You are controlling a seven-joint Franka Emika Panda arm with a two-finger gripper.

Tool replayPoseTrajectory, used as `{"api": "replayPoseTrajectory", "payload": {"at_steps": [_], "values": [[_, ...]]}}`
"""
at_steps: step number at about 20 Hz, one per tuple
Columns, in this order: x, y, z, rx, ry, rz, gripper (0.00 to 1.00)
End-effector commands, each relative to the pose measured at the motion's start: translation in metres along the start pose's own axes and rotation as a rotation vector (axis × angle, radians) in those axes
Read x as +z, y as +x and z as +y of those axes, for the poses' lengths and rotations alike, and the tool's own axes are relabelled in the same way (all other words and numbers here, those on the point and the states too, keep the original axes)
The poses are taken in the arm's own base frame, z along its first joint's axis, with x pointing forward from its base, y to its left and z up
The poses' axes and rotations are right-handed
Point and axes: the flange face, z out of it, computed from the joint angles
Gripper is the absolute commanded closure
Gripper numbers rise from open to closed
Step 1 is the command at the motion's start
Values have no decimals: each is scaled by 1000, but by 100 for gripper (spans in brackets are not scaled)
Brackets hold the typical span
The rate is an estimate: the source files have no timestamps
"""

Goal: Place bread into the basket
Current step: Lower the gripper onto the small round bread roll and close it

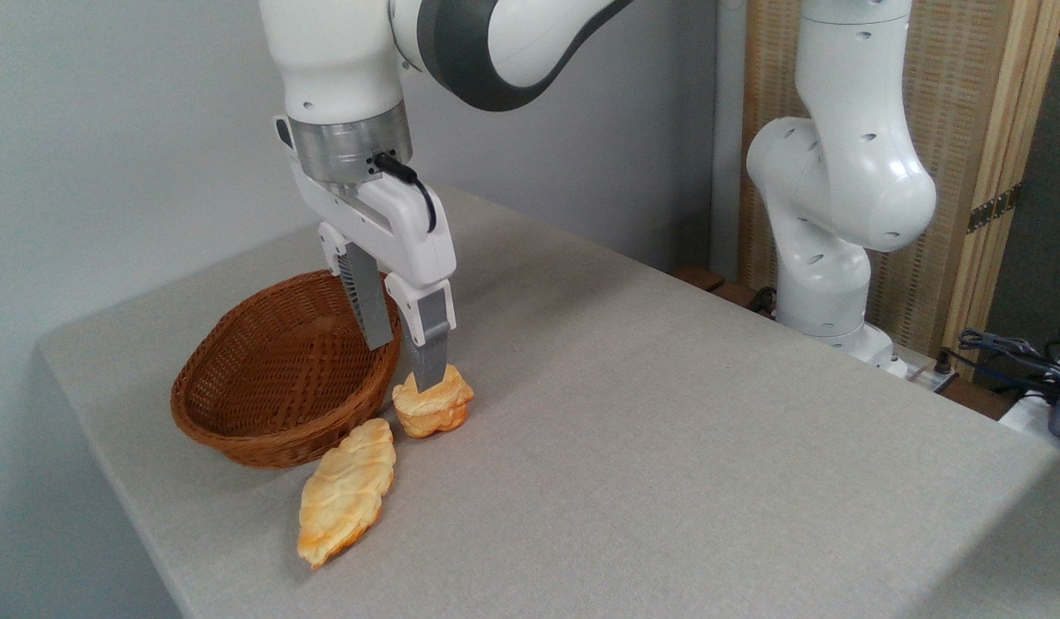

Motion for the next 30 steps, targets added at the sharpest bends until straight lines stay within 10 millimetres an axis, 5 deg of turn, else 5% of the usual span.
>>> {"api": "replayPoseTrajectory", "payload": {"at_steps": [1, 11, 24, 25, 28, 30], "values": [[15, 5, 24, 212, -29, -26, 0], [61, 7, 59, 672, -83, -55, 0], [112, 20, 63, 758, -63, -53, 0], [112, 20, 62, 757, -61, -52, 3], [113, 21, 63, 756, -69, -53, 57], [114, 20, 63, 755, -76, -56, 64]]}}
